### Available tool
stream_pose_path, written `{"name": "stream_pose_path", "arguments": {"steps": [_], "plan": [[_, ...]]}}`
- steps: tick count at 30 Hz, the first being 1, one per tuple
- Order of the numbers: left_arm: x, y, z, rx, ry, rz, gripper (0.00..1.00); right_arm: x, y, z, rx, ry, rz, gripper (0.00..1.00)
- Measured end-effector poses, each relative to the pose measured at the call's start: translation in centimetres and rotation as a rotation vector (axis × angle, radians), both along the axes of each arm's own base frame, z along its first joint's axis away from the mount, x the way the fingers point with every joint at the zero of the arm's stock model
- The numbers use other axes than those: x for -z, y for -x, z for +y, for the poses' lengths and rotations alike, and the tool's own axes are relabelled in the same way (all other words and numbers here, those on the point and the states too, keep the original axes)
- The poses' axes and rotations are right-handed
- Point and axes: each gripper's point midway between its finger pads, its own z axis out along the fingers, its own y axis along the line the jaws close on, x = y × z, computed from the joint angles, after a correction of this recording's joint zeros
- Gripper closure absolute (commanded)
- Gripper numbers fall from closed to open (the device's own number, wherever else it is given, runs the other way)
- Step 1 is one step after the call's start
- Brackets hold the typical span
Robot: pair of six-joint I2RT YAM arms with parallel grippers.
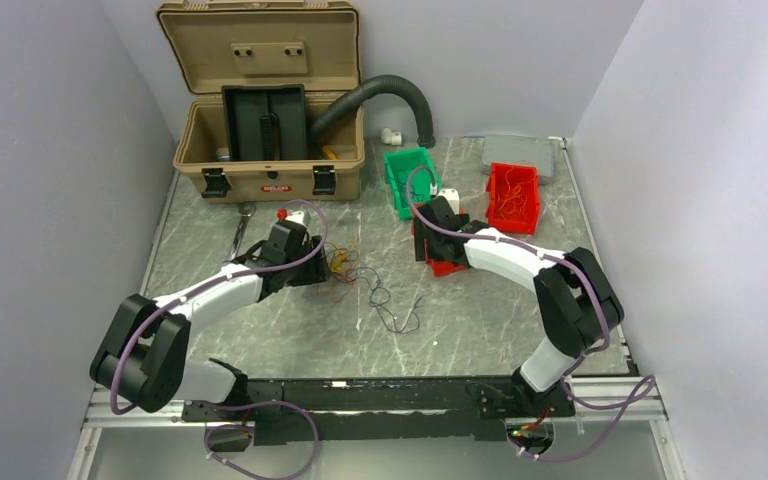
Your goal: Untangle the cables
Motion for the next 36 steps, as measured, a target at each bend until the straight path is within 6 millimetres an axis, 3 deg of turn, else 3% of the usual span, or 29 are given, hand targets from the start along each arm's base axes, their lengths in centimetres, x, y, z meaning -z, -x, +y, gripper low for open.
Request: {"name": "stream_pose_path", "arguments": {"steps": [5,12,19,27,36], "plan": [[-0.2,-0.3,-0.2,0.013,0.003,-0.018,0.41,-2.3,0.5,1.4,-0.064,-0.033,-0.068,0.14],[-0.9,-0.5,-0.7,0.032,0.034,-0.05,0.41,-6.6,3.3,7.7,-0.3,-0.063,-0.168,0.11],[-1.8,0.0,-0.6,0.038,0.054,-0.079,0.35,-7.5,6.4,11.5,-0.448,-0.114,-0.164,0.09],[-2.9,-0.1,-0.7,0.041,0.067,-0.111,0.27,-5.9,9.2,12.9,-0.515,-0.144,-0.1,0.04],[-4.5,0.1,-0.8,0.048,0.096,-0.171,0.21,-0.5,11.1,11.2,-0.495,-0.074,0.019,0.04]]}}
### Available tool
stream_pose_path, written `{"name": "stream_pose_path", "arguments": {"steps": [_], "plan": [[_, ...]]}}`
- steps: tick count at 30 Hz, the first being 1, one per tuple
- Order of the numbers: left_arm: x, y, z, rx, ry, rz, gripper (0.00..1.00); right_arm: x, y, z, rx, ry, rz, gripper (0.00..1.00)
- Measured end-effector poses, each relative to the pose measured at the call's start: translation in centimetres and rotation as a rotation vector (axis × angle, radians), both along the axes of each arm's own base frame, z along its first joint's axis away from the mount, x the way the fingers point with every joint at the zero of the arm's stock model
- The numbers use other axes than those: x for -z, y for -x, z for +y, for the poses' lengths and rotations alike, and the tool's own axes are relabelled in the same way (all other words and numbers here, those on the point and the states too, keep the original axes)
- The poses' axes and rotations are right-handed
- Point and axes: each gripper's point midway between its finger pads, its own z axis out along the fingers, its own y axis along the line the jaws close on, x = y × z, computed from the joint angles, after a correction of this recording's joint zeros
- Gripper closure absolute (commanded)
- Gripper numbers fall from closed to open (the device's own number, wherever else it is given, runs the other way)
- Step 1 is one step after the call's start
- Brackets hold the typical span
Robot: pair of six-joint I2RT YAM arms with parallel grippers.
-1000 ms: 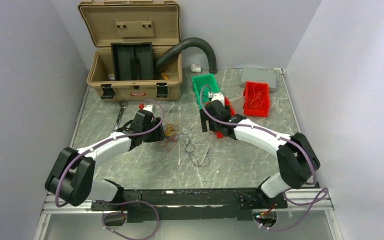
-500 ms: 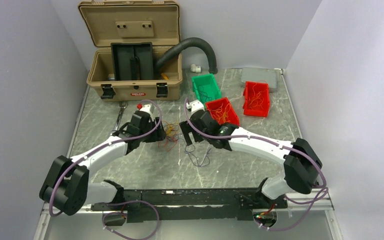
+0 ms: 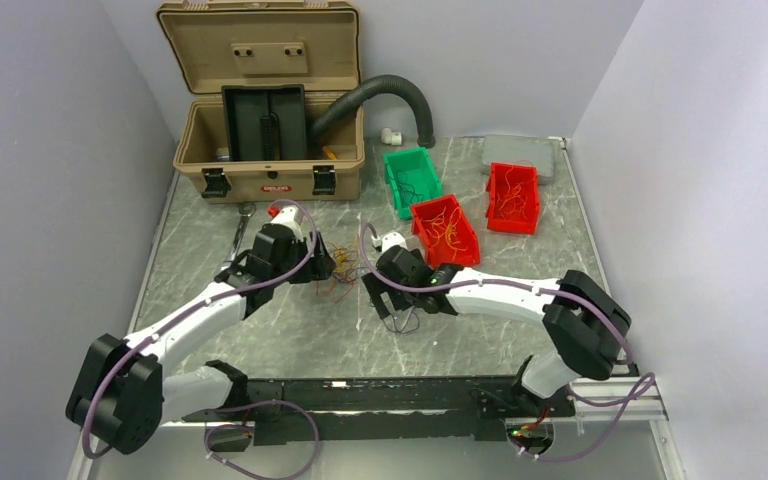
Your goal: Untangle the cables
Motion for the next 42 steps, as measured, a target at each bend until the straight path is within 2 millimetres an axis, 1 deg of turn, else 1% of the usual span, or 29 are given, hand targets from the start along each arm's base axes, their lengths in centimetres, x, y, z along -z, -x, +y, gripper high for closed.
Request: {"name": "stream_pose_path", "arguments": {"steps": [2,4,6,7,8,13,15,16,21,24,28,31,33,34,35,36,37,38,39,42], "plan": [[-0.4,0.2,0.0,0.003,0.01,-0.021,0.2,0.8,0.4,-0.5,0.005,0.011,0.012,0.07],[-0.9,0.2,0.0,0.004,0.018,-0.039,0.2,1.3,0.6,-0.8,0.009,0.014,0.018,0.14],[-1.3,0.2,0.0,0.008,0.025,-0.06,0.19,1.4,0.6,-0.7,0.012,0.007,0.015,0.24],[-1.5,0.2,0.0,0.01,0.025,-0.067,0.19,1.6,0.5,-0.7,0.016,0.003,0.014,0.31],[-1.5,0.2,0.0,0.013,0.024,-0.074,0.19,1.7,0.5,-0.7,0.02,0.001,0.014,0.35],[-1.7,0.8,0.2,0.026,0.026,-0.092,0.19,2.9,0.4,-0.6,0.035,0.001,0.02,0.81],[-1.7,1.0,0.3,0.029,0.027,-0.096,0.19,3.2,0.4,-0.7,0.049,0.001,0.019,0.95],[-1.8,1.1,0.3,0.03,0.03,-0.1,0.19,3.2,0.3,-0.8,0.052,0.002,0.014,1.0],[-2.2,1.4,0.3,0.038,0.04,-0.123,0.19,2.8,-0.5,-0.9,0.08,0.0,-0.022,1.0],[-2.2,1.6,0.4,0.039,0.043,-0.13,0.19,2.1,-0.8,-1.0,0.091,-0.003,-0.049,1.0],[-2.1,1.7,0.4,0.041,0.045,-0.135,0.18,0.4,-1.2,-1.3,0.098,-0.015,-0.088,1.0],[-1.9,1.9,0.5,0.042,0.047,-0.136,0.18,-1.5,-1.5,-1.1,0.101,-0.043,-0.114,1.0],[-1.8,2.0,0.4,0.048,0.049,-0.137,0.17,-3.2,-1.7,-0.8,0.102,-0.077,-0.134,1.0],[-1.8,2.0,0.3,0.052,0.05,-0.137,0.17,-3.9,-1.7,-0.7,0.102,-0.092,-0.143,0.93],[-1.8,2.1,0.2,0.057,0.05,-0.137,0.17,-4.7,-1.7,-0.6,0.1,-0.112,-0.151,0.69],[-1.7,2.1,0.1,0.063,0.048,-0.136,0.17,-5.3,-1.7,-0.6,0.099,-0.13,-0.157,0.4],[-1.6,2.2,0.1,0.067,0.045,-0.131,0.17,-5.9,-1.6,-0.4,0.098,-0.151,-0.157,0.22],[-1.3,2.2,0.0,0.071,0.042,-0.123,0.16,-6.1,-1.4,-0.2,0.088,-0.165,-0.151,0.12],[-1.0,2.3,0.0,0.074,0.037,-0.11,0.16,-6.2,-1.1,0.0,0.067,-0.171,-0.142,0.06],[0.1,2.4,-0.1,0.081,0.023,-0.077,0.16,-4.8,-0.4,0.9,0.028,-0.165,-0.083,0.03]]}}
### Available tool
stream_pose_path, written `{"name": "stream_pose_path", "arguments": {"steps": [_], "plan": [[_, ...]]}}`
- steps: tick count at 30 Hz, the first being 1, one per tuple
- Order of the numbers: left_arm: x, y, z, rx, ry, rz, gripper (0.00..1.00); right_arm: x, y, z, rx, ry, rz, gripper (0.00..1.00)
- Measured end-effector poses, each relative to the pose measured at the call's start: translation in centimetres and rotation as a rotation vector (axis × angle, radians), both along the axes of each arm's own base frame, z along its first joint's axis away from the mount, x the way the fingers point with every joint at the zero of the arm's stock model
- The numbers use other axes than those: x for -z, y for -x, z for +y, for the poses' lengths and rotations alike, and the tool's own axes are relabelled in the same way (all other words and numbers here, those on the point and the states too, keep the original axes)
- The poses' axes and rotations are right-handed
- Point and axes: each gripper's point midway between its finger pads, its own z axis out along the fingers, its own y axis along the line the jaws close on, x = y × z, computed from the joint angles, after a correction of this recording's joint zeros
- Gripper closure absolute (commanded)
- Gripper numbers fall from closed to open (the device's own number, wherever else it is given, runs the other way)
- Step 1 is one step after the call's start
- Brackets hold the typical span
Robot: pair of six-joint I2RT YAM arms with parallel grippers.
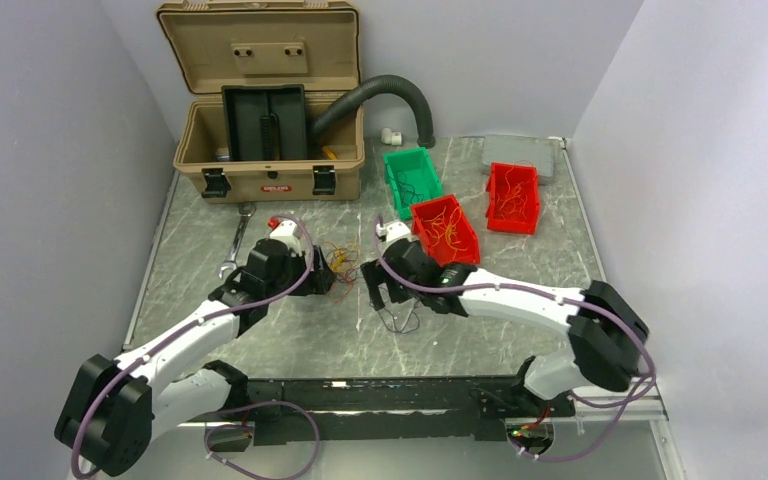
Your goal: Untangle the cables
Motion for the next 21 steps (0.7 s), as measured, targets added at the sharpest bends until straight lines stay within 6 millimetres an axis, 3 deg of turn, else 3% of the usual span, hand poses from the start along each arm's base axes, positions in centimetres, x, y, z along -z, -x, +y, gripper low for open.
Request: {"name": "stream_pose_path", "arguments": {"steps": [6,10,12,17,19,21], "plan": [[0.8,0.1,0.0,0.003,-0.012,0.024,0.15,5.9,1.9,1.1,-0.072,0.11,0.136,0.04],[0.8,0.1,0.0,0.003,-0.013,0.025,0.15,7.7,2.6,1.2,-0.09,0.148,0.171,0.08],[0.8,0.2,0.0,0.003,-0.016,0.027,0.15,8.5,2.8,1.3,-0.093,0.169,0.182,0.15],[0.8,0.2,0.1,0.005,-0.022,0.03,0.15,8.8,1.9,1.3,-0.06,0.204,0.14,0.69],[0.7,0.2,0.1,0.007,-0.025,0.029,0.15,8.8,1.7,1.1,-0.046,0.213,0.131,0.97],[0.7,0.1,0.1,0.01,-0.028,0.025,0.16,8.7,1.6,0.9,-0.039,0.221,0.121,1.0]]}}
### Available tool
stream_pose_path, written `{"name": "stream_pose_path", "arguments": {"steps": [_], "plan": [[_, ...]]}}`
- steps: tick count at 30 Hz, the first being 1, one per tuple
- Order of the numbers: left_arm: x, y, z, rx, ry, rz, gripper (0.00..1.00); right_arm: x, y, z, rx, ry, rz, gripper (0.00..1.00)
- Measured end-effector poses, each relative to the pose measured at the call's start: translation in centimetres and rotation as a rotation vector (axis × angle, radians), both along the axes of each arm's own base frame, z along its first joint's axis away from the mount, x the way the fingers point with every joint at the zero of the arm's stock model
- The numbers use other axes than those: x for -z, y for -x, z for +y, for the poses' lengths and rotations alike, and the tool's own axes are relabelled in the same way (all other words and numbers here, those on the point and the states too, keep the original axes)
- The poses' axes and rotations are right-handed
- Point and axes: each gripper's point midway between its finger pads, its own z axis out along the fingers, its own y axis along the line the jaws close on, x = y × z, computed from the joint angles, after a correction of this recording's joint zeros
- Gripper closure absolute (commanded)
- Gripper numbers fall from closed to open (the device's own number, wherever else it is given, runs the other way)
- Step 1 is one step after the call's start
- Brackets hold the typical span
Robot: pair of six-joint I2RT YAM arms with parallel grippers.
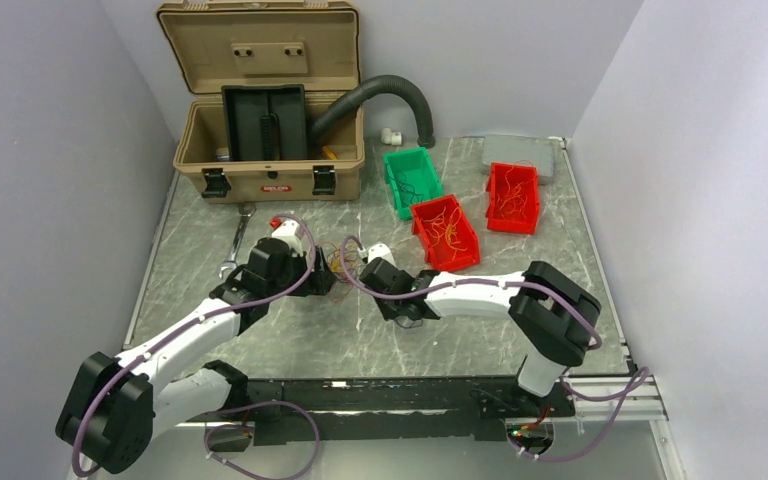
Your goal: Untangle the cables
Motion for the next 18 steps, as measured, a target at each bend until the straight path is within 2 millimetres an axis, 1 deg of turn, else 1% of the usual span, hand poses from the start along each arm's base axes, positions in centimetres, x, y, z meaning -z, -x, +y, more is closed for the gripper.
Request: {"name": "stream_pose_path", "arguments": {"steps": [2,4,8,11,13,16,18], "plan": [[0.1,0.0,0.0,0.003,-0.007,0.003,0.15,-0.3,0.0,-0.3,0.004,0.006,-0.004,1.0],[0.2,0.1,0.1,0.004,-0.01,0.006,0.15,-1.6,0.0,-0.4,0.002,-0.011,-0.021,1.0],[0.2,0.1,0.1,0.004,-0.011,0.009,0.15,-6.9,-0.7,0.0,-0.002,-0.106,-0.109,1.0],[0.3,0.1,0.0,0.009,-0.015,0.01,0.15,-12.0,-1.7,0.9,-0.009,-0.192,-0.197,1.0],[0.4,0.2,-0.1,0.017,-0.019,0.01,0.15,-15.1,-2.4,1.1,-0.007,-0.235,-0.253,1.0],[0.3,0.5,-0.5,0.041,-0.024,0.002,0.14,-18.7,-3.2,1.0,0.0,-0.275,-0.316,1.0],[0.1,0.5,-0.8,0.057,-0.03,-0.007,0.14,-20.6,-3.7,0.6,0.007,-0.296,-0.347,1.0]]}}
